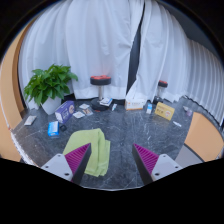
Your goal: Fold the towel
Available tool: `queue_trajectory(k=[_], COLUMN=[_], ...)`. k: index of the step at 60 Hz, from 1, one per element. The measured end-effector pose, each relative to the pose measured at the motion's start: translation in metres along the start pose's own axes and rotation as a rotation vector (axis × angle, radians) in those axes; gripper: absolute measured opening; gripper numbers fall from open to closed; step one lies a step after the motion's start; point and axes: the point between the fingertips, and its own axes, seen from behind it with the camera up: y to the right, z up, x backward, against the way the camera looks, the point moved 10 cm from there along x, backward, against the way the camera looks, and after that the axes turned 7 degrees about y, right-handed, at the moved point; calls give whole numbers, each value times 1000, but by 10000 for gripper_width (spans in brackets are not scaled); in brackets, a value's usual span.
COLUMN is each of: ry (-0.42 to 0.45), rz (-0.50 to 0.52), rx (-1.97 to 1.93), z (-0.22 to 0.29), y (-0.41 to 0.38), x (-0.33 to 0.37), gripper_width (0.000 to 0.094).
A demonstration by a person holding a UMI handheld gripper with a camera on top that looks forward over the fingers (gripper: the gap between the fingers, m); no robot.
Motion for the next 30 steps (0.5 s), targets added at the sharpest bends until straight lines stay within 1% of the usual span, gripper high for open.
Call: queue_trajectory(k=[4,12,22,30], ry=[30,56,18,17], rz=[-7,-27,-17,-6], rx=[1,8,-11,-9], z=[1,-3,-25,-33], y=[-11,-36,-63,-75], x=[32,95,157,186], gripper_width=[847,839,848,849])
